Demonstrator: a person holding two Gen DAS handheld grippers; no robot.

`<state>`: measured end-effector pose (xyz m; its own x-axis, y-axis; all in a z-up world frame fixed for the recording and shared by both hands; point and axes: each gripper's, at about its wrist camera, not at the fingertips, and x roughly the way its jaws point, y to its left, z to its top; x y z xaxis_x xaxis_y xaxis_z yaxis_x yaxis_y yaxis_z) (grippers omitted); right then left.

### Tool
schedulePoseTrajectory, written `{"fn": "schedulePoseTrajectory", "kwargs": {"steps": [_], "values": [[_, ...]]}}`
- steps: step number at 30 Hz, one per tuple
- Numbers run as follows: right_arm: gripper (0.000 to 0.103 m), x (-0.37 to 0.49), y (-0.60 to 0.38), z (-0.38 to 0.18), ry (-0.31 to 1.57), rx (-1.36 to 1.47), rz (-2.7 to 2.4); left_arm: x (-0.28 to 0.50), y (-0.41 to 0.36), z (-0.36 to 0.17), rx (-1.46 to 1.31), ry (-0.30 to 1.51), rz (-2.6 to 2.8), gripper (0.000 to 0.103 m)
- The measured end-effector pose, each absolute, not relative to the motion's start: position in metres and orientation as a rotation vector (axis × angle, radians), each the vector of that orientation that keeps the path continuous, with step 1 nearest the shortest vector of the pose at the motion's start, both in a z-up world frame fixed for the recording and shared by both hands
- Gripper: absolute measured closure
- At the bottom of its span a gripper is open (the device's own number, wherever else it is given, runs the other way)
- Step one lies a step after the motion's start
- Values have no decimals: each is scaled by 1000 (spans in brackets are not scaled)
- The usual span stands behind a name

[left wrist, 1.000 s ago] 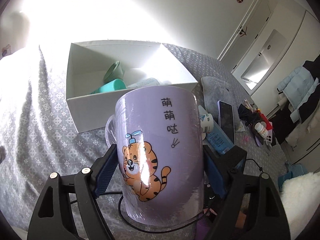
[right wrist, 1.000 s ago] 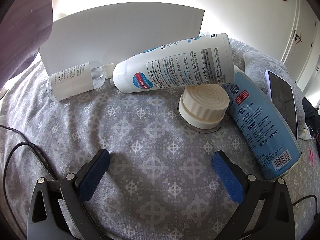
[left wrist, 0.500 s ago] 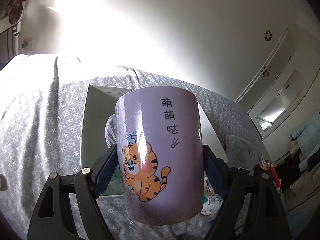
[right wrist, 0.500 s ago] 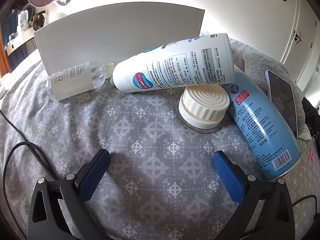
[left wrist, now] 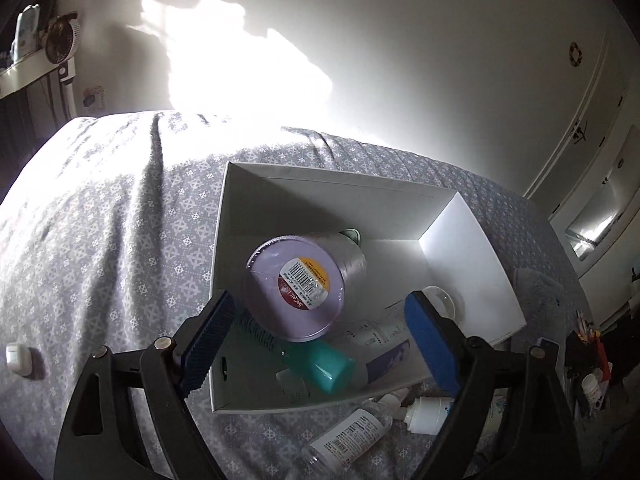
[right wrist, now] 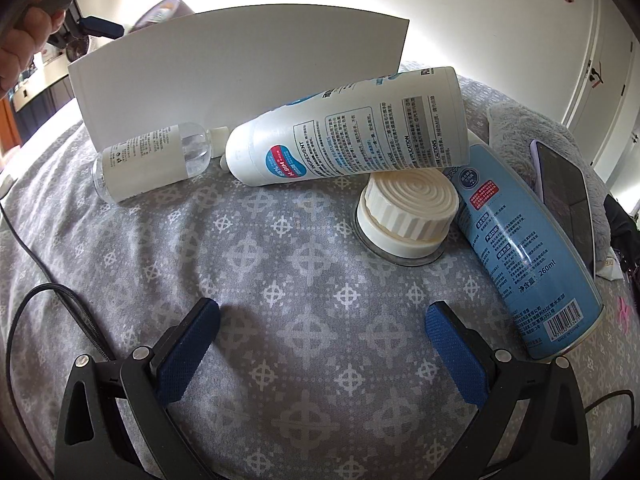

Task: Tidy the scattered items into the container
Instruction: 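Lower the mug into the box and open the left gripper, then move the left gripper toward the clear bottle while the right gripper grasps the white spray bottle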

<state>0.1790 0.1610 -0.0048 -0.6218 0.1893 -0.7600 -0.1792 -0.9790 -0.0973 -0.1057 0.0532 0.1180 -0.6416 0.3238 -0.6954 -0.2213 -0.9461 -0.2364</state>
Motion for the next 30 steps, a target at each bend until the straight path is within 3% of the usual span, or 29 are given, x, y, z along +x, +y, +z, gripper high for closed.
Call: {"fn": "schedulePoseTrajectory", "kwargs": {"steps": [4,10,18,24,30], "values": [[0,179,161,-5,-17,-1248,2658,-64,37,119,-1018,-114,2683,1],[0,179,161,-5,-17,-1248,2658,-1,26,81,-1051,-28,2674,1],[0,178,157,-4,-23,-1250,2654,28,30,6,-1263,148,2610,1],[0,188,157,0,-22,-1277,2633,17,19,-15,-1411,53,2579,1],[0,209,147,25,-35,-1288,2580,17,21,-26,-1413,90,2593,1]]}}
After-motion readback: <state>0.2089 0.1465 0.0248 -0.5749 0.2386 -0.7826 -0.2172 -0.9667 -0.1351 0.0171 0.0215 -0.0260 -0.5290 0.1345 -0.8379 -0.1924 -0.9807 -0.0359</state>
